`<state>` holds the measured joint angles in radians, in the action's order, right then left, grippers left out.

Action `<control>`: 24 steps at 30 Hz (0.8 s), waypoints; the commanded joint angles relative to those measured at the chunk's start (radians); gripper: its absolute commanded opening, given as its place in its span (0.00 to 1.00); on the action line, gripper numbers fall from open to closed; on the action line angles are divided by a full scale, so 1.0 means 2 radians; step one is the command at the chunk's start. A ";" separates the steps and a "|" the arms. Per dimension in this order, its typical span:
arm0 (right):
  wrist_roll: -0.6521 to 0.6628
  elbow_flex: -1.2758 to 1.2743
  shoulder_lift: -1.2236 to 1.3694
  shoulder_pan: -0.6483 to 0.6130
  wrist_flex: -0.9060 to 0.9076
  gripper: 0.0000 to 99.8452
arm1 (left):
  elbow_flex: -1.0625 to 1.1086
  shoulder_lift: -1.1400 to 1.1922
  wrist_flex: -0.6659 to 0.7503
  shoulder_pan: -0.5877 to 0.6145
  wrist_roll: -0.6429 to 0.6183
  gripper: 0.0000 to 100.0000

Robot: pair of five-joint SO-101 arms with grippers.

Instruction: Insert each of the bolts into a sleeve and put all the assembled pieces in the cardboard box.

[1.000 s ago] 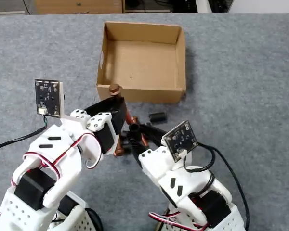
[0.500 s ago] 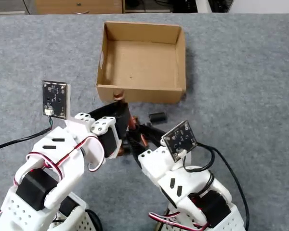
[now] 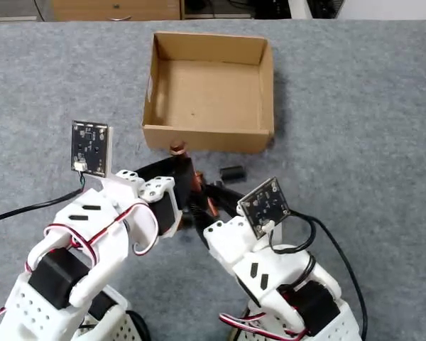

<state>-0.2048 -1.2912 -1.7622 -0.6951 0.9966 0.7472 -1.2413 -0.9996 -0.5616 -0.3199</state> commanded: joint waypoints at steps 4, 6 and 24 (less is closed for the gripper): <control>-0.002 0.041 -0.007 -0.006 0.054 0.00 | 0.008 -0.005 -0.029 -0.040 0.012 0.02; -0.002 0.043 -0.007 -0.006 0.062 0.00 | 0.009 -0.005 -0.030 -0.054 0.031 0.02; 0.026 0.046 -0.007 -0.005 0.062 0.00 | 0.008 -0.005 -0.031 -0.057 0.036 0.18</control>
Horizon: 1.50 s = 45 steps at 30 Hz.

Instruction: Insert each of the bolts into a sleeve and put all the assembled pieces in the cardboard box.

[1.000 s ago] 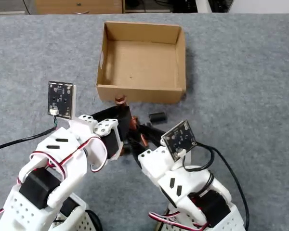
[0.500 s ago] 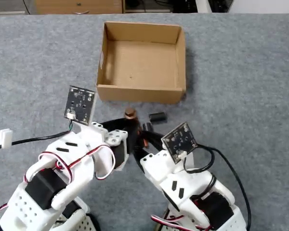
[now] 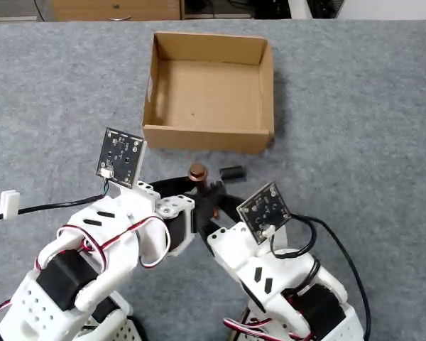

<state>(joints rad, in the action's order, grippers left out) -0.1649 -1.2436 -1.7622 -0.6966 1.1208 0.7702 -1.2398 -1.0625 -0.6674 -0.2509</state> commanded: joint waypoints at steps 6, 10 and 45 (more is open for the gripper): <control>0.007 0.026 -0.007 0.011 -0.005 0.00 | -0.003 -0.007 -0.007 -0.002 0.002 0.18; 0.007 0.027 -0.010 0.030 -0.008 0.00 | -0.002 -0.007 -0.011 0.007 0.003 0.18; 0.005 0.362 0.471 0.260 -0.346 0.00 | 0.101 -0.237 -0.166 0.257 0.005 0.02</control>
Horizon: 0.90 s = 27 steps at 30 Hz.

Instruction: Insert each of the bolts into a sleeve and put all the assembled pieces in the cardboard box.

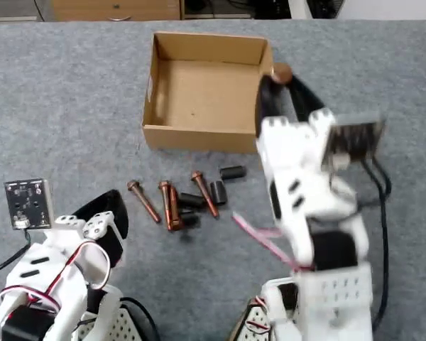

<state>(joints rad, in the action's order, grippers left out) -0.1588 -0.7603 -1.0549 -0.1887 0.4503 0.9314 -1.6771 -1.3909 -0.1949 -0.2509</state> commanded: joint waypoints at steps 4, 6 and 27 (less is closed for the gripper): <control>0.003 0.276 0.289 0.007 0.050 0.00 | 0.067 -0.060 -0.002 0.034 0.002 0.02; 0.003 0.353 0.371 0.007 0.096 0.00 | 0.076 -0.077 0.001 0.034 0.002 0.02; 0.035 0.969 1.020 0.021 0.440 0.00 | 0.073 -0.073 -0.002 0.034 0.004 0.02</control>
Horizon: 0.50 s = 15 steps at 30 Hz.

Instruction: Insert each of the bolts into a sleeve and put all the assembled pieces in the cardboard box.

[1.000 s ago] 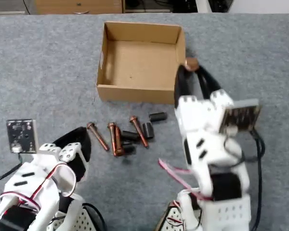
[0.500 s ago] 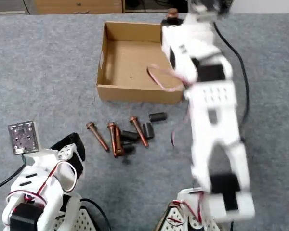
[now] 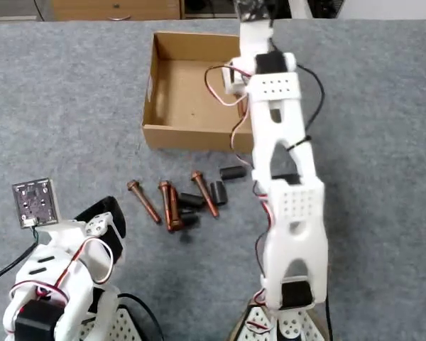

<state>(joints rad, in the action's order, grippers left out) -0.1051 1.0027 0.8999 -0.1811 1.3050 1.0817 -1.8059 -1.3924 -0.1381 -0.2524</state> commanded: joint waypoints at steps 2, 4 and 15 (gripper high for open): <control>0.008 0.128 0.085 0.024 0.025 0.00 | -0.002 -0.009 -0.002 0.005 0.005 0.02; 0.008 0.162 0.122 0.026 0.039 0.00 | -0.002 -0.009 -0.002 0.005 0.003 0.02; 0.008 0.333 0.211 0.023 0.155 0.21 | -0.002 -0.009 -0.002 0.002 0.002 0.02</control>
<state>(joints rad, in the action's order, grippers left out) -0.0959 1.5535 1.3311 -0.1442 1.5781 1.0817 -1.8059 -1.3924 -0.1381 -0.2524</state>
